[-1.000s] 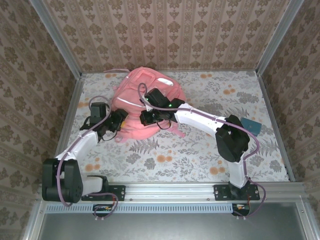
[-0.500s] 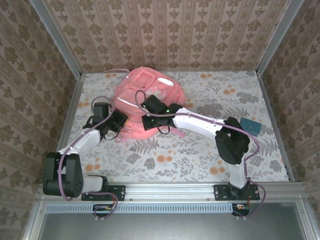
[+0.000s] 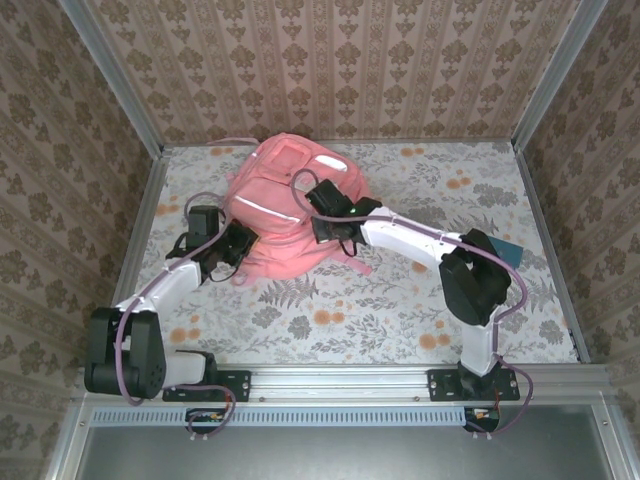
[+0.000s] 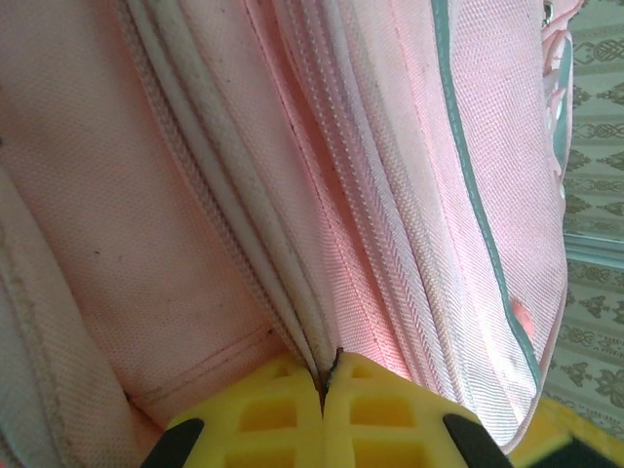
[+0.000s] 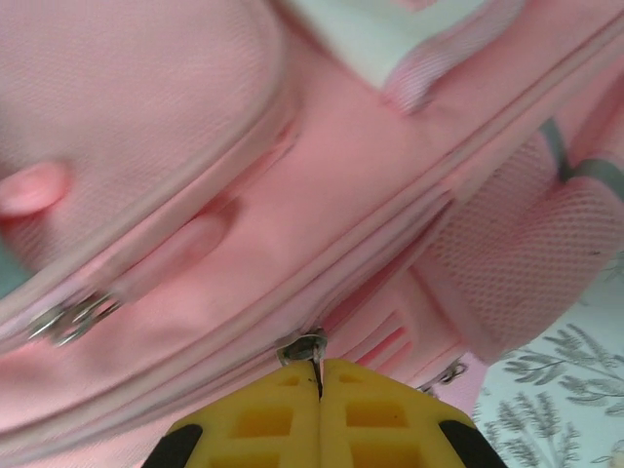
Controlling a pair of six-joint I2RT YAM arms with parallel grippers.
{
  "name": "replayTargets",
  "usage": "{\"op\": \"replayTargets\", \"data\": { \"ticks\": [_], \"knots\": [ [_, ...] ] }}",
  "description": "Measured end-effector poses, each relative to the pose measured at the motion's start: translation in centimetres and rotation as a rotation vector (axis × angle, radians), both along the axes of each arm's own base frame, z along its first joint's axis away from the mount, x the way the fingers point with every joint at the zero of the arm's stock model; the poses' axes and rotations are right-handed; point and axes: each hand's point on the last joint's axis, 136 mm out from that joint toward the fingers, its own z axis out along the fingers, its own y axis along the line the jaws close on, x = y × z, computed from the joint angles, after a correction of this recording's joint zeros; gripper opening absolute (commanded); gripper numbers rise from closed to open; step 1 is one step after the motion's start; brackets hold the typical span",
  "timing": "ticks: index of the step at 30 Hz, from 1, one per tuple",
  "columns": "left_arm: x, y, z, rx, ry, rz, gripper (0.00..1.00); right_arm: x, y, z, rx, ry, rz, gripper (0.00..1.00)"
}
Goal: Pack the student bag
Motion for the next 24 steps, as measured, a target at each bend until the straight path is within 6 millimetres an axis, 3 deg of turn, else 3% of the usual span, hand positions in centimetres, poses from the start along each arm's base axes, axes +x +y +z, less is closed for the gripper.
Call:
{"op": "replayTargets", "data": {
  "ticks": [4,10,11,13,15,19,20,22,24],
  "knots": [
    [-0.2,0.2,0.5,0.008,-0.024,-0.001,0.0,2.2,-1.5,-0.6,-0.015,0.015,-0.051,0.0],
    [-0.6,0.2,0.3,0.02,-0.023,-0.015,0.0,2.6,-2.0,-1.0,-0.026,0.034,-0.068,0.0],
    [-0.6,0.2,0.3,0.021,-0.023,-0.02,0.04,2.6,-2.0,-1.0,-0.026,0.034,-0.068,0.0],
    [-0.7,0.1,0.3,0.03,-0.028,-0.038,0.28,2.5,-2.0,-1.1,-0.027,0.035,-0.067,0.0],
    [-1.1,0.2,0.1,0.052,-0.02,-0.058,0.44,2.4,-2.3,-1.2,-0.035,0.032,-0.057,0.0],
    [-1.6,0.8,0.6,0.103,-0.013,-0.093,0.61,1.7,-5.0,-1.5,-0.062,0.04,-0.034,0.0],
    [-1.6,0.8,1.0,0.116,-0.022,-0.104,0.62,1.5,-5.7,-1.4,-0.065,0.047,-0.028,0.09],
    [-1.7,0.9,1.9,0.14,-0.048,-0.125,0.64,1.3,-7.4,-1.2,-0.059,0.065,-0.024,0.38],
    [-1.6,0.9,2.6,0.16,-0.068,-0.143,0.65,1.2,-8.3,-0.7,-0.033,0.073,-0.009,0.54]
  ]
}}
